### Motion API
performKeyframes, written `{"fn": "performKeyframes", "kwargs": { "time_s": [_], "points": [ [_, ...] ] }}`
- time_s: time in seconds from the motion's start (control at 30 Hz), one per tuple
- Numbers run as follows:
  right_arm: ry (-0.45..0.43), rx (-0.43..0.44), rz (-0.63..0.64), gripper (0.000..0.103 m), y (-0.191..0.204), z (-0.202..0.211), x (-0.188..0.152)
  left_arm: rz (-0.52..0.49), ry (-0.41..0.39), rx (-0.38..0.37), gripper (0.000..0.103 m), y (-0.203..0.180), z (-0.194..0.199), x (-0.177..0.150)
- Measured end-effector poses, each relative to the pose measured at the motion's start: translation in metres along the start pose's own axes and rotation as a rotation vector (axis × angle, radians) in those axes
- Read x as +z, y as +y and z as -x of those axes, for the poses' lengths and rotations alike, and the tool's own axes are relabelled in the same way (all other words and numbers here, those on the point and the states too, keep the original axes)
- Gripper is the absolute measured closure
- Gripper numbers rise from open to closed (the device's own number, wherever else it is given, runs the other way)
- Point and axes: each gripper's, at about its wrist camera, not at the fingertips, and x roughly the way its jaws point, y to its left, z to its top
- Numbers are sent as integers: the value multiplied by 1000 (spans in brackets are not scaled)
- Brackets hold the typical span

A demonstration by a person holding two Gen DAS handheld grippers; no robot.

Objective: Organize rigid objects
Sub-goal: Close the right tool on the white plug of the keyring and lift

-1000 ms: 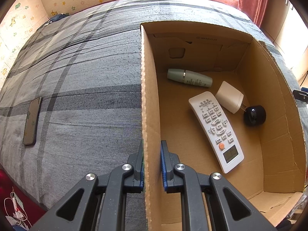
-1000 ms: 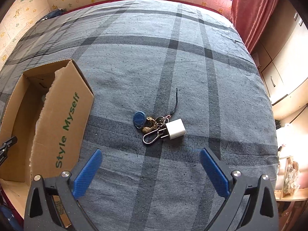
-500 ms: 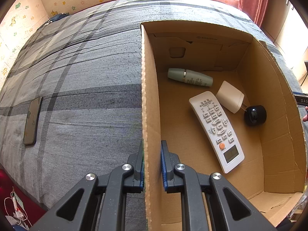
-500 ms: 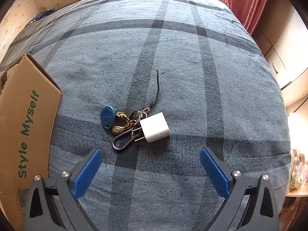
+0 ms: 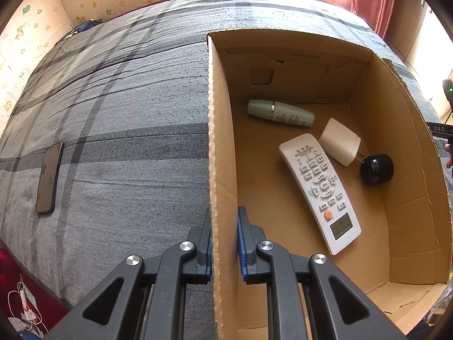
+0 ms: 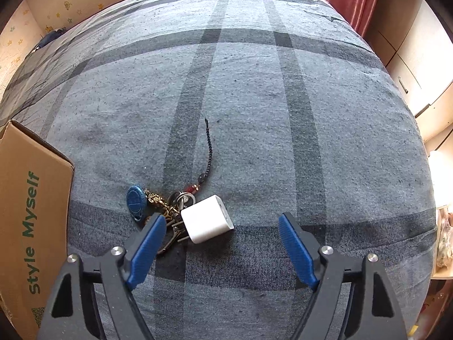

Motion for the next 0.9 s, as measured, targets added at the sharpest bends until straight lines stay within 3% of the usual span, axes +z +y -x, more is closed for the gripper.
{"fn": "performKeyframes", "kwargs": {
  "time_s": [0.17, 0.23, 0.27, 0.9],
  "points": [
    [19, 16, 11, 37, 3, -4, 3, 1, 0, 1, 87, 0, 0, 0],
    [24, 22, 9, 62, 5, -4, 3, 1, 0, 3, 87, 0, 1, 0],
    [26, 35, 3, 68, 5, -5, 4, 3, 0, 3, 87, 0, 1, 0],
    [0, 5, 7, 74, 14, 29, -5, -2, -1, 11, 87, -2, 2, 0]
  ]
}}
